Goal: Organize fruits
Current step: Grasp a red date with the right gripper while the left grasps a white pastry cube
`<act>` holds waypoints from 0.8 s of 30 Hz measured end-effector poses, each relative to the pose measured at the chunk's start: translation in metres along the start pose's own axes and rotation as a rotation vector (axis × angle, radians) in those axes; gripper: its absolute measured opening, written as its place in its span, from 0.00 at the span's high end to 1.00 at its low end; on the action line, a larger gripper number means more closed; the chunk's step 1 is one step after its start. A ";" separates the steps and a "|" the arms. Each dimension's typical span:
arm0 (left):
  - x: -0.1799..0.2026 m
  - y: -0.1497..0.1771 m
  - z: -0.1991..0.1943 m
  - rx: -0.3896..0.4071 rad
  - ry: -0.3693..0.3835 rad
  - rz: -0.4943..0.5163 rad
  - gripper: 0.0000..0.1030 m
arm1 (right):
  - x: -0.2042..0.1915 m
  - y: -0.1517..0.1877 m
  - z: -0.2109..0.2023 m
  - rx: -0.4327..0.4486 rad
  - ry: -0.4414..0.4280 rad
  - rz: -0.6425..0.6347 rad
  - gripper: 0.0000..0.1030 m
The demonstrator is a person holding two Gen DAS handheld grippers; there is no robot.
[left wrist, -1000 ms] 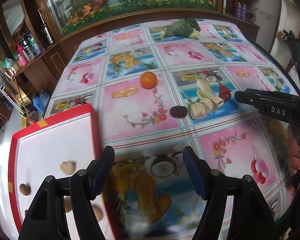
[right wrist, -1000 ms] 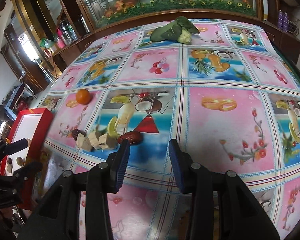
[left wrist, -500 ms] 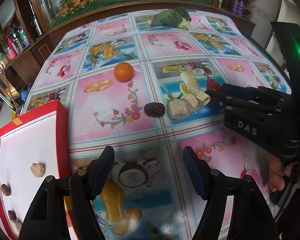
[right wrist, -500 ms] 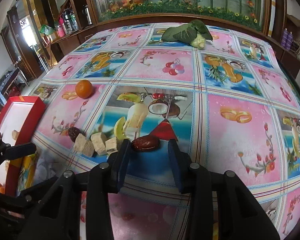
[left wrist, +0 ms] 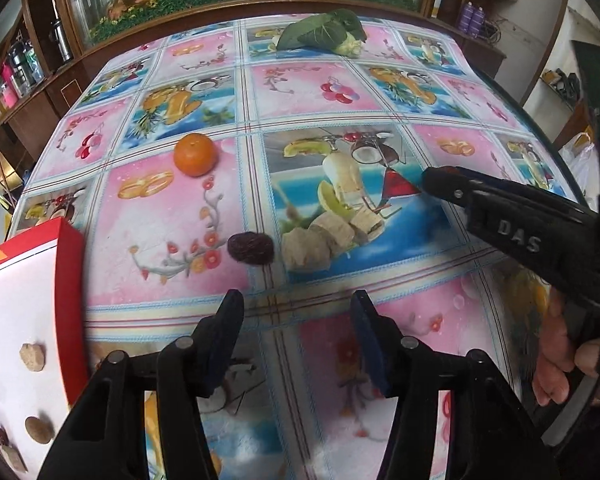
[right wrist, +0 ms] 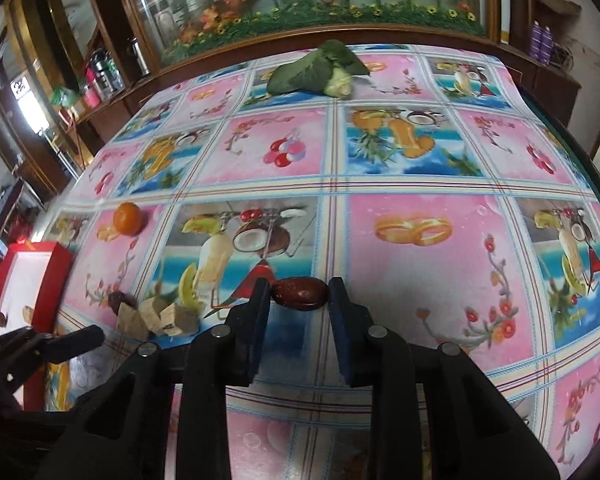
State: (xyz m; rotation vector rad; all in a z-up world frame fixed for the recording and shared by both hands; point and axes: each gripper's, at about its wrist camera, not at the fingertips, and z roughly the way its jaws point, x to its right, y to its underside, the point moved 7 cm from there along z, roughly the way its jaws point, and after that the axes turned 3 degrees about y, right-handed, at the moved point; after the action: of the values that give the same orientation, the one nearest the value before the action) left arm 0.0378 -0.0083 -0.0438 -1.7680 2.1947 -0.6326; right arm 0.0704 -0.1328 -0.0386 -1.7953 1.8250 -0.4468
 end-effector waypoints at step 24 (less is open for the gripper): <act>-0.003 -0.001 -0.035 0.097 0.018 -0.024 0.74 | 0.000 -0.007 -0.019 0.073 -0.071 0.040 0.69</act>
State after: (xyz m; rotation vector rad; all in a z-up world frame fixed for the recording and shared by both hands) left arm 0.0235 0.0005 -0.0129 -1.7492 2.1194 -0.7496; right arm 0.0647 -0.1355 -0.0191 -1.7018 1.7698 -0.4238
